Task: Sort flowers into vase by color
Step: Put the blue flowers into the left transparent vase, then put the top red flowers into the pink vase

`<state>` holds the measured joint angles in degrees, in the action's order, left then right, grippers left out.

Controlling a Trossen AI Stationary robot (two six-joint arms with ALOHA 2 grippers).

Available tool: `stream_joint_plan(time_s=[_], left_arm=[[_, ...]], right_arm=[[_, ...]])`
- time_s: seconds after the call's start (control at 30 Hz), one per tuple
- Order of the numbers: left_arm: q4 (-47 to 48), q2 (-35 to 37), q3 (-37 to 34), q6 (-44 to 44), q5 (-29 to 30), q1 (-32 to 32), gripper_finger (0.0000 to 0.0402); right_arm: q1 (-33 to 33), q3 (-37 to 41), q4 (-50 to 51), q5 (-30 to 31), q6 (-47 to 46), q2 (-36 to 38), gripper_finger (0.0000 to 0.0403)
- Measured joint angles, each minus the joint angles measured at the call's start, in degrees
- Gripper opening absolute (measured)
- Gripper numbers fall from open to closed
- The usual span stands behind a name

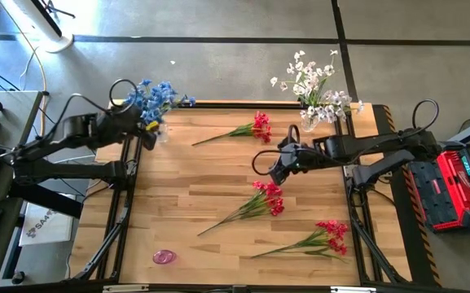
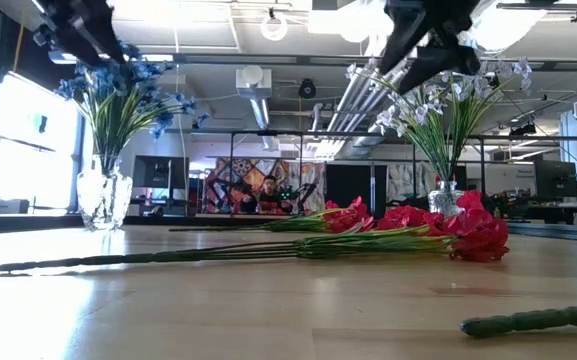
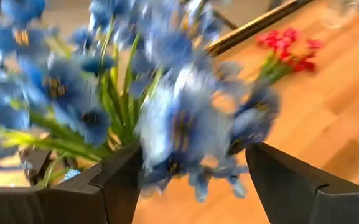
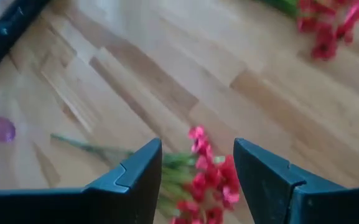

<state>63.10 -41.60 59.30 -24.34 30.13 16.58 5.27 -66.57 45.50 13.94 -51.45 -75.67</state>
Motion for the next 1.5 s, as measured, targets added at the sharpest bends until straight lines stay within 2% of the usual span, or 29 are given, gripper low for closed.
stream_joint_plan(time_s=[0.17, 0.4, 0.47, 0.67, 0.77, 0.97, 1.17, 1.37, 1.5], left_arm=[[0.08, 0.01, 5.31, 4.74, -2.18, 0.0, 0.0261], [-0.2, -0.51, 13.94, 6.05, -3.11, -0.05, 0.0261], [-0.8, -1.06, 16.01, 7.29, -6.16, -0.26, 0.0261], [-7.75, -5.37, 19.21, 12.51, -20.4, -2.54, 0.0261], [-9.69, -9.26, 19.59, 12.59, -23.52, -5.18, 0.0261], [-10.33, -19.28, 19.55, 12.61, -23.05, -11.76, 0.0261], [-11.59, -29.46, 19.55, 12.55, -20.41, -15.52, 0.0261], [-15.73, -37.99, 19.55, 9.04, -18.7, -15.71, 0.0261], [-17.72, -42.52, 19.55, 9.32, -21.17, -13.4, 0.0261]], right_arm=[[-0.03, 0.0, 3.19, -4.41, -0.2, -0.07, 0.0188], [-0.03, 0.0, 12.35, -11.98, 0.31, -2.87, 0.0188], [0.04, 0.0, 13.71, -13.42, 0.36, -4.46, 0.0188], [1.67, 0.0, 13.64, -19.44, 2.38, -9.56, 0.0188], [2.93, 0.0, 13.85, -20.51, 3.38, -11.47, 0.0188], [5.75, 0.0, 14.75, -21.07, 1.82, -13.1, 0.0188], [9.07, 0.0, 14.69, -19.76, -2.38, -13.12, 0.0188], [13.22, 0.0, 14.64, -18.43, -8.05, -13.12, 0.0188], [16.36, 0.0, 14.66, -17.16, -12.05, -13.12, 0.0188]])
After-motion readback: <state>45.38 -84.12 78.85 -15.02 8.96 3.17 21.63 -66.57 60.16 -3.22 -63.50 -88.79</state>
